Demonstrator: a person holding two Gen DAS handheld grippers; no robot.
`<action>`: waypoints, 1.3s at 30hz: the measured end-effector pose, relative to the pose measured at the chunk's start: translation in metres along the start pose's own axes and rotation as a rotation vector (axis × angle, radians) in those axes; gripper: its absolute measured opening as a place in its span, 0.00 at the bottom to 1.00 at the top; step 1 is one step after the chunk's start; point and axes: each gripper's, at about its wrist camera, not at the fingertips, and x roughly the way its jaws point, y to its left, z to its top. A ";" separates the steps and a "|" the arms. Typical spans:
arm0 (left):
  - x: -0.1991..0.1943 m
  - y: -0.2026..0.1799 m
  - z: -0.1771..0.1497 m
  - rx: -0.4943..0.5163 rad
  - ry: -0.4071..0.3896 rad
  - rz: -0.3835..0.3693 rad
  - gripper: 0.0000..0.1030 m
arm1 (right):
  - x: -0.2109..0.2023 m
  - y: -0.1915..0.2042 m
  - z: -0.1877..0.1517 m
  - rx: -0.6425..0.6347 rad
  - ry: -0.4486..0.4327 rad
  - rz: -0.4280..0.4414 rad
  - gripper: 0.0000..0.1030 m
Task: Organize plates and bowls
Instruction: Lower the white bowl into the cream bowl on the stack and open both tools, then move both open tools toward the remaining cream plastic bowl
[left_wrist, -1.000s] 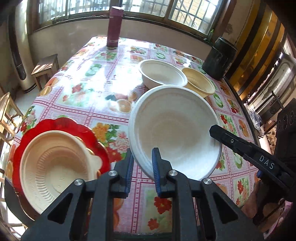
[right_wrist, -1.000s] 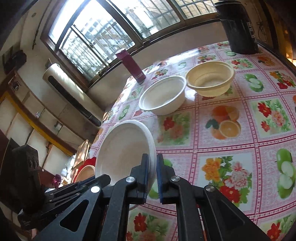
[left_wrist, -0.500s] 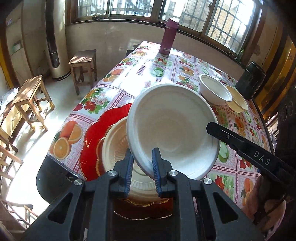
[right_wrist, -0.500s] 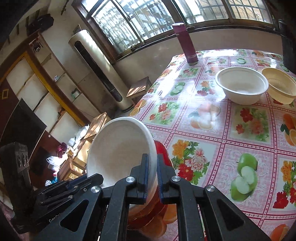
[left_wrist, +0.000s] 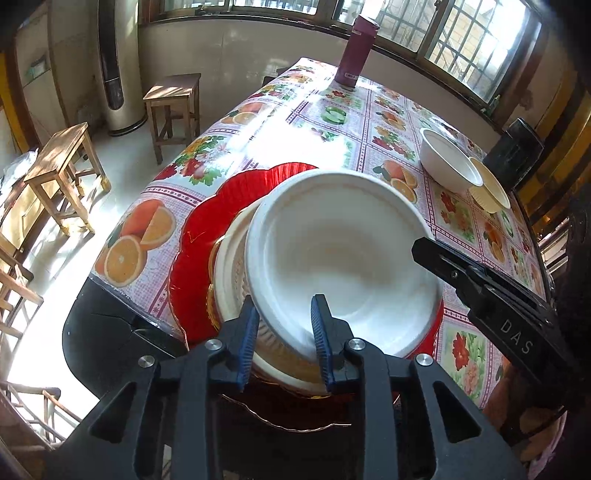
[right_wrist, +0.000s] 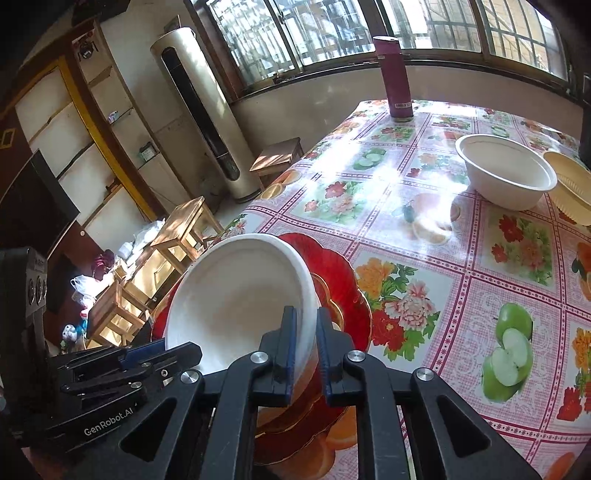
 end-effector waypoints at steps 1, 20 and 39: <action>-0.002 -0.001 0.000 0.003 -0.008 -0.006 0.43 | -0.003 0.003 0.000 -0.013 -0.015 -0.002 0.25; -0.066 -0.040 0.010 0.119 -0.280 -0.114 1.00 | -0.071 -0.085 0.025 0.033 -0.283 0.016 1.00; -0.004 -0.243 0.088 0.285 -0.230 -0.213 1.00 | -0.148 -0.346 0.051 0.525 -0.536 -0.185 1.00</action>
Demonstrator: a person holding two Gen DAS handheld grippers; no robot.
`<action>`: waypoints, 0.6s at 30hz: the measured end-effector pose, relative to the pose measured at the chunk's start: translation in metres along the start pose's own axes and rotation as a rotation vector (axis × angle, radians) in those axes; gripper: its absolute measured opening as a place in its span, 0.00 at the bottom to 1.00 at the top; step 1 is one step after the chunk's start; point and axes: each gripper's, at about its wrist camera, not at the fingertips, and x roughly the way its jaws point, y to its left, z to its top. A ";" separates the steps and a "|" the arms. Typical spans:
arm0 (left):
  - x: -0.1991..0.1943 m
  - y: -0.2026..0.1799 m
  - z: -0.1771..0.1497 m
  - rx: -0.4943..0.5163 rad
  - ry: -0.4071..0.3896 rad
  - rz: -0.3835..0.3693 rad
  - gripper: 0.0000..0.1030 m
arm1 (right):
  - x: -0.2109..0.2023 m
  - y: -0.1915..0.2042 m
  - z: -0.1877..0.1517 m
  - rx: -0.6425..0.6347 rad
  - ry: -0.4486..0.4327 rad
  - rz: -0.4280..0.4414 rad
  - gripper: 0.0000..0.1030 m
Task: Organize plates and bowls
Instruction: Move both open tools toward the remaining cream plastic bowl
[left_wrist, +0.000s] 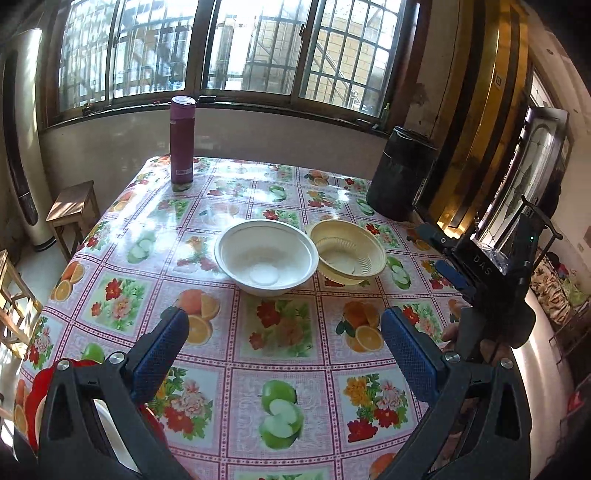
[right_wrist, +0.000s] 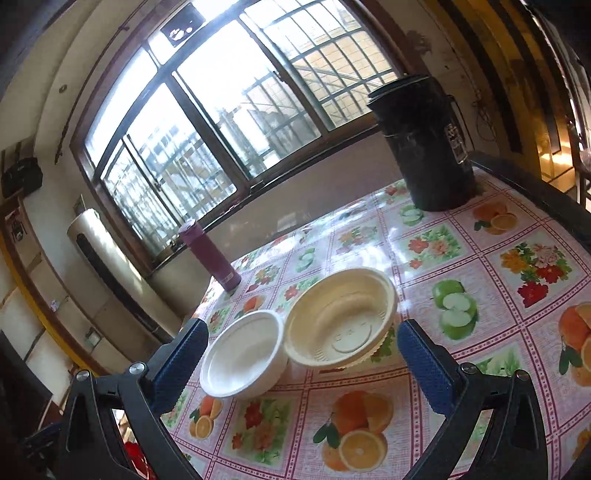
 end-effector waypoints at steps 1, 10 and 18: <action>0.011 -0.005 0.001 -0.012 0.025 0.001 1.00 | -0.001 -0.011 0.005 0.027 -0.011 -0.017 1.00; 0.077 -0.025 -0.010 -0.068 0.213 -0.018 1.00 | 0.006 -0.047 0.023 0.129 -0.006 -0.022 1.00; 0.068 0.008 0.027 -0.157 0.174 0.031 1.00 | 0.016 -0.041 0.015 0.197 0.066 0.122 1.00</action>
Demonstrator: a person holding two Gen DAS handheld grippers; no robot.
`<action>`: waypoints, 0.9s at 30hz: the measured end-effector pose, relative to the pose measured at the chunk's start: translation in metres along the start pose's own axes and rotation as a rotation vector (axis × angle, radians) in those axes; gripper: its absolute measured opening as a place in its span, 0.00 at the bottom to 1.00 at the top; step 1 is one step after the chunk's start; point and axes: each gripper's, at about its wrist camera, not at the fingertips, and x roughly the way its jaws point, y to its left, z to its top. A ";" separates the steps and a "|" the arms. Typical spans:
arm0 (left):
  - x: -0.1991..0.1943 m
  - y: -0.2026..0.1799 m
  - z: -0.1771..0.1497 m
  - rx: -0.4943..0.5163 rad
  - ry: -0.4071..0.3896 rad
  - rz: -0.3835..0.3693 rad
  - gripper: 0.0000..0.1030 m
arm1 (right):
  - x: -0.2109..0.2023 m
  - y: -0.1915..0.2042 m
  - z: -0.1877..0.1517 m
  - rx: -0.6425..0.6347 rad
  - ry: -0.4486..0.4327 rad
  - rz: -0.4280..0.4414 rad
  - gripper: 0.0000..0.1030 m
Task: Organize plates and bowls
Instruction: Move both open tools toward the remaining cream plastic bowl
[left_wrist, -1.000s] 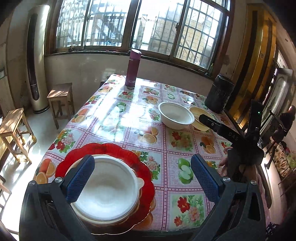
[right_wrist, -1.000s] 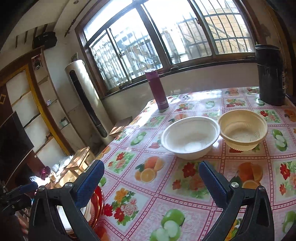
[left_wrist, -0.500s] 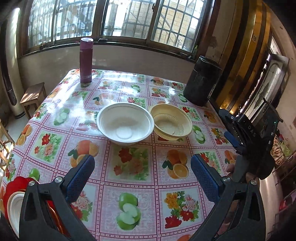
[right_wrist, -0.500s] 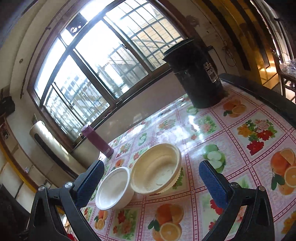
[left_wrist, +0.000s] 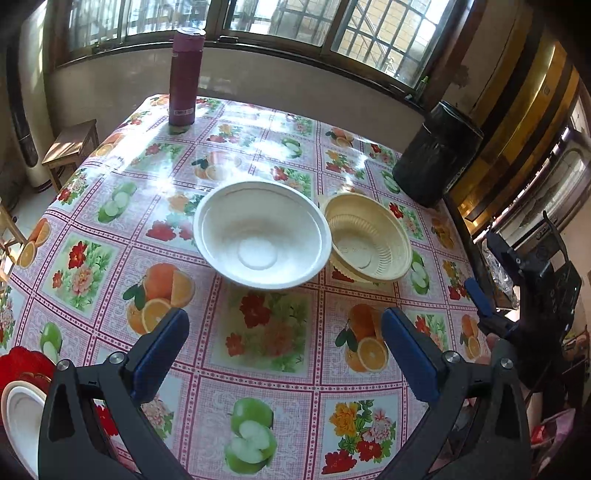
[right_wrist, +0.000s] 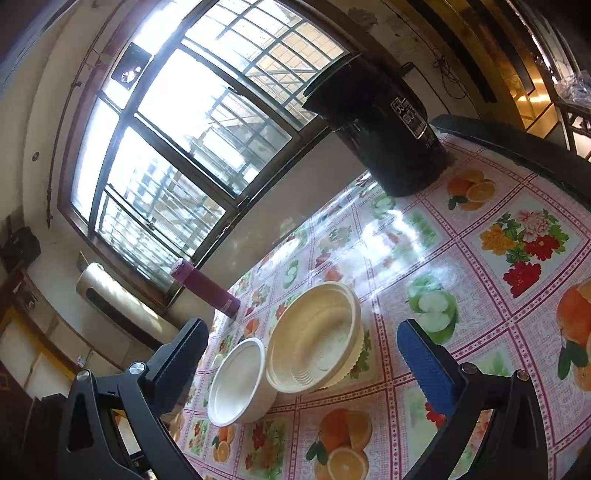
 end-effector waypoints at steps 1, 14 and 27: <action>-0.005 0.005 0.004 -0.015 -0.014 0.008 1.00 | 0.002 0.001 -0.001 0.008 0.011 0.017 1.00; 0.025 0.016 -0.011 -0.091 0.087 -0.008 1.00 | 0.023 -0.007 -0.013 0.112 0.080 0.037 1.00; 0.051 -0.040 0.003 0.005 0.151 -0.066 1.00 | 0.042 -0.031 -0.014 0.160 0.118 -0.022 1.00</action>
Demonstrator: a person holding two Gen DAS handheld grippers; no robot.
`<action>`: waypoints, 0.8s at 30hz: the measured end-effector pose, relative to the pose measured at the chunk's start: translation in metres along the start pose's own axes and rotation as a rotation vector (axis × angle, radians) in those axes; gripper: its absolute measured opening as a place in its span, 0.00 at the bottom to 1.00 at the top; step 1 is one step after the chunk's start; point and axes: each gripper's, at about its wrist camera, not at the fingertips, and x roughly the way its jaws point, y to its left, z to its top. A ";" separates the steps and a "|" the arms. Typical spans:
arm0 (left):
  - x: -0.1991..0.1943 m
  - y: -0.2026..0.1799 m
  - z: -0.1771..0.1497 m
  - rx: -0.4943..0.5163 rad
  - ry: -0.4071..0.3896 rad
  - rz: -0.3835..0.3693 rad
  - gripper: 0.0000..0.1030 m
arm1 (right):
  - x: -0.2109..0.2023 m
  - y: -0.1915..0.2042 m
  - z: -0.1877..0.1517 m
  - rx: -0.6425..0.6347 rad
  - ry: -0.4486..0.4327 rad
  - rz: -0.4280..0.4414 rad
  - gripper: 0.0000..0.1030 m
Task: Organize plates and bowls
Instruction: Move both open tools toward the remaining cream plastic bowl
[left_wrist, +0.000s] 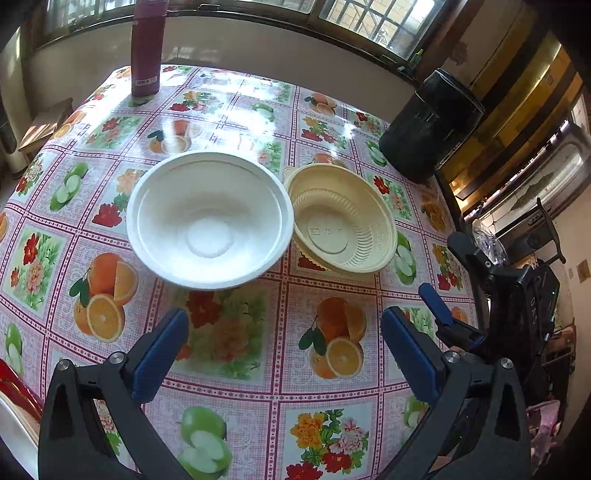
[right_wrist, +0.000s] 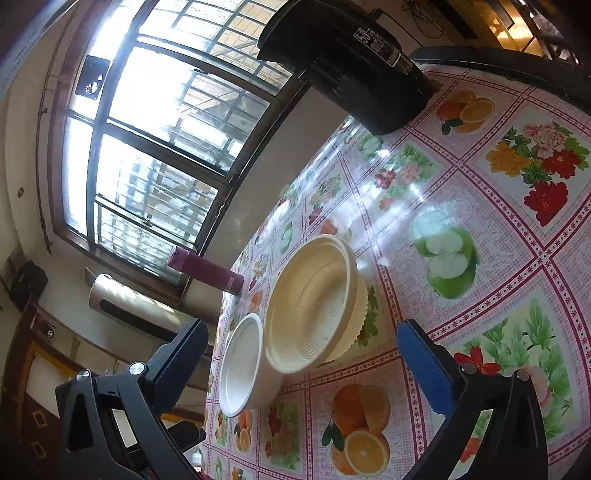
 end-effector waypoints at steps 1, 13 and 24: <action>0.002 0.002 -0.001 -0.012 0.004 -0.002 1.00 | 0.001 -0.001 0.001 0.003 -0.002 -0.002 1.00; 0.036 -0.001 -0.024 -0.075 0.119 -0.056 1.00 | 0.018 -0.008 0.003 -0.005 0.012 -0.063 0.75; 0.046 -0.009 -0.002 -0.174 0.107 -0.110 1.00 | 0.024 -0.023 0.003 0.063 0.033 -0.038 0.64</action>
